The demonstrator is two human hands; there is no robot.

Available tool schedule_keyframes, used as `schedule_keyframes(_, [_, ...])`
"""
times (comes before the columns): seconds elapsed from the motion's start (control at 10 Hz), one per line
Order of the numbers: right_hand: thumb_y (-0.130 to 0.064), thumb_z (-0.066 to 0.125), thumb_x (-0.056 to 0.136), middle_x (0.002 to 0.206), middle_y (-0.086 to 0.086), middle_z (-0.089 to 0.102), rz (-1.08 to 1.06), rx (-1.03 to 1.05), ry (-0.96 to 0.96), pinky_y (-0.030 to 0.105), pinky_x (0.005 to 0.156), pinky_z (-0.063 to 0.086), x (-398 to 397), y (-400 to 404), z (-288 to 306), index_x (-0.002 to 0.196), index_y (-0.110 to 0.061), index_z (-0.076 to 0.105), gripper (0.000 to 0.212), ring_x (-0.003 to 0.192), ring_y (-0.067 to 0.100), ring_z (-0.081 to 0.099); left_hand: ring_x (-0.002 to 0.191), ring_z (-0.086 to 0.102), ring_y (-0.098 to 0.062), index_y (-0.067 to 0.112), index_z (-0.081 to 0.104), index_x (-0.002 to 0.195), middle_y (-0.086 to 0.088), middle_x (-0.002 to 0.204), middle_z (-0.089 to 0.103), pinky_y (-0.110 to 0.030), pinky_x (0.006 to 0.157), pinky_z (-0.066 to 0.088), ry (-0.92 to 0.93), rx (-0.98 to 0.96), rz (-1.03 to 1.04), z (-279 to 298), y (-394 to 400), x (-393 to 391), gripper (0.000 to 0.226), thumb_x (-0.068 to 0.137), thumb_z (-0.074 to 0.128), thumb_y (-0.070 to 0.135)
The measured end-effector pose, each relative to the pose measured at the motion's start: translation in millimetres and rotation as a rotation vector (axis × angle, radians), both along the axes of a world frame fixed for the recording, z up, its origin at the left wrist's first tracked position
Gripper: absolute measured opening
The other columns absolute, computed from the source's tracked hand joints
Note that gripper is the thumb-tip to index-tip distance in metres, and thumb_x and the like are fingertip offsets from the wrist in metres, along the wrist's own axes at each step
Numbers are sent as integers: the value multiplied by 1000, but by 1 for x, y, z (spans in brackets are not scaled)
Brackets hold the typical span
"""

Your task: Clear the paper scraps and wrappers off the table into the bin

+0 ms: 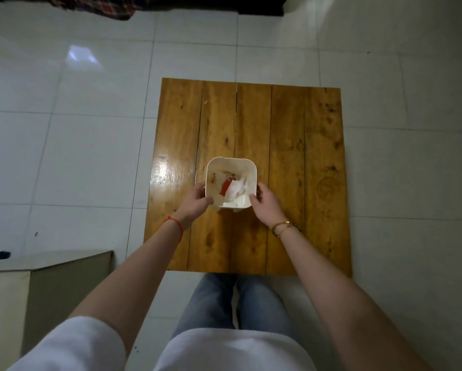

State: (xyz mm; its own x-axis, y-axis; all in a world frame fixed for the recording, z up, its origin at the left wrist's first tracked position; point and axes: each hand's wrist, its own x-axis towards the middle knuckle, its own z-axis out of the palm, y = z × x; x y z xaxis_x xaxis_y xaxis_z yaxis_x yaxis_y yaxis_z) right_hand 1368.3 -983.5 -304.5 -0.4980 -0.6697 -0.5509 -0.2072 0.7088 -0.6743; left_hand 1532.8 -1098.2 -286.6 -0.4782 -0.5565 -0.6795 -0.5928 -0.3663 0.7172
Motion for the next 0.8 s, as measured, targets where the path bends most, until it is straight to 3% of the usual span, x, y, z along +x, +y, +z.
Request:
schedule_keyframes(0.1, [-18,51,96,130,7,57,-12,38,-13,42,95,51,-5,-6,-11,140,-14,41,45,117,23,55,118,52,-24,15,46,138,-9,128,59,-31,87,48,-20,27,0,-16,-10,-7,58,82,57,1])
schedule_keyframes(0.3, [-15,52,95,133,8,55,-28,69,-22,41,95,51,-13,-11,-22,143,-15,37,50,120,24,54,124,48,-28,18,43,141,-10,133,56,-45,101,45,-56,50,19,-36,-14,-17,61,84,55,1])
schedule_keyframes(0.6, [-30,53,96,144,8,46,-31,99,-32,45,103,44,-12,-3,-22,145,-16,33,56,130,25,45,131,45,-28,17,38,144,-10,141,51,-48,105,43,-59,41,21,-35,-14,-15,64,84,55,0])
schedule_keyframes(0.8, [-38,51,96,150,6,38,43,123,130,43,108,39,-15,9,6,147,-17,30,59,136,24,37,134,42,-27,17,34,146,-8,149,43,-43,106,40,-168,-323,-21,-3,-4,-1,65,88,60,27])
